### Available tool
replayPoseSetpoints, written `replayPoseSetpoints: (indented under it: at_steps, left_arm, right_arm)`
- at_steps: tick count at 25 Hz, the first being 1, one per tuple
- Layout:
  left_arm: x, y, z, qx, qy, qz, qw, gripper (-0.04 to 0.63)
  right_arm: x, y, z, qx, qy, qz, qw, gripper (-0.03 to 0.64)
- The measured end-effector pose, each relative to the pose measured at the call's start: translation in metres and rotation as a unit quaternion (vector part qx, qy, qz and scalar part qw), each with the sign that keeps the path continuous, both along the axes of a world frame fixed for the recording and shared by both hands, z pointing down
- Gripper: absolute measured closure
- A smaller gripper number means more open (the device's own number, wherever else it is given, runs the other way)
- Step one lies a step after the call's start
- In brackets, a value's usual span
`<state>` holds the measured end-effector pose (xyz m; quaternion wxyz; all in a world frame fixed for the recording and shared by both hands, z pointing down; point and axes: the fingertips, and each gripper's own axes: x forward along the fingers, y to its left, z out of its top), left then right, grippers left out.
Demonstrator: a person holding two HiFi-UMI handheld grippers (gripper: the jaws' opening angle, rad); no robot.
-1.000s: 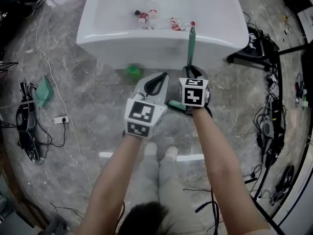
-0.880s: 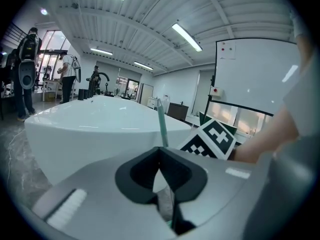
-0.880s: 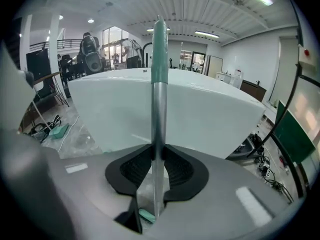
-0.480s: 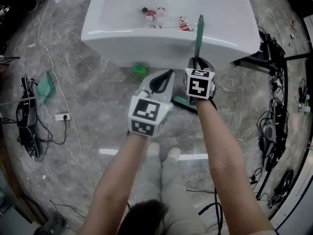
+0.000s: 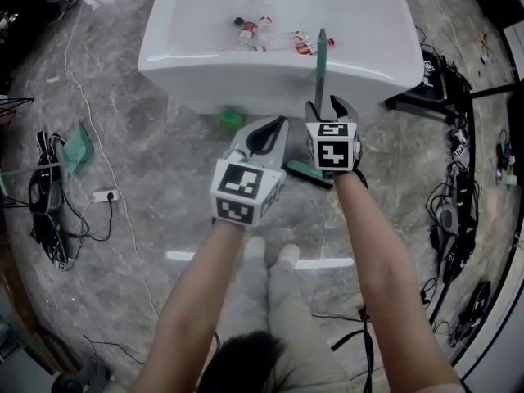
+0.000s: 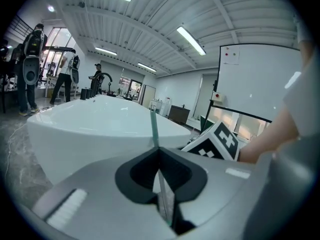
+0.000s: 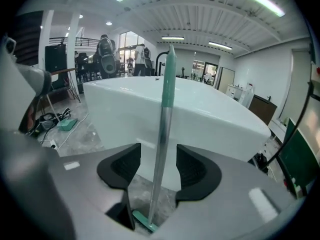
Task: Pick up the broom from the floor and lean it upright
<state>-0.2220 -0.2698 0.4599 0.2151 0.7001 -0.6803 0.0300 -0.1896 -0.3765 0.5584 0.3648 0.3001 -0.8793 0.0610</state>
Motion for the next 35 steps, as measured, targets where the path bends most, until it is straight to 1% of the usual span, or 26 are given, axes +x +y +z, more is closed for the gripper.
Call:
replayPoseSetpoints:
  at_steps: [2,4,8,13,17,21,23,25,31,35]
  left_arm:
    - [0.000,-0.001,-0.014,0.006,-0.007,0.001,1.0000,0.595]
    - [0.000,-0.001,-0.028,0.010,-0.015,0.002,0.9998,0.595]
    - [0.014,0.012,-0.056,0.011,-0.044,0.014,0.9989,0.595]
    - [0.035,0.020,-0.124,0.049,-0.076,0.025,0.9956,0.595]
    - [0.050,0.043,-0.180,0.080,-0.108,0.038,0.9902,0.595]
    - [0.068,0.054,-0.229,0.107,-0.133,0.046,0.9842,0.595]
    - [0.077,0.059,-0.249,0.127,-0.133,0.051,0.9816,0.595]
    - [0.084,0.064,-0.268,0.144,-0.134,0.052,0.9791,0.595]
    - [0.096,0.075,-0.319,0.173,-0.140,0.056,0.9733,0.595]
    - [0.104,0.084,-0.346,0.201,-0.146,0.067,0.9664,0.595]
  right_arm:
    - [0.000,0.005,-0.021,0.011,-0.008,-0.020,1.000,0.390]
    - [-0.001,0.012,-0.046,0.020,-0.028,-0.034,0.999,0.390]
    - [0.011,0.052,-0.109,0.004,-0.089,-0.061,0.994,0.391]
    - [0.030,0.096,-0.201,0.011,-0.161,-0.107,0.981,0.424]
    - [0.045,0.139,-0.250,0.004,-0.197,-0.136,0.971,0.465]
    - [0.070,0.162,-0.297,0.033,-0.227,-0.145,0.962,0.492]
    - [0.081,0.171,-0.319,0.051,-0.243,-0.144,0.958,0.505]
    - [0.090,0.177,-0.340,0.067,-0.257,-0.143,0.953,0.533]
    - [0.102,0.184,-0.399,0.113,-0.278,-0.150,0.942,0.571]
    - [0.107,0.188,-0.436,0.137,-0.300,-0.149,0.932,0.600]
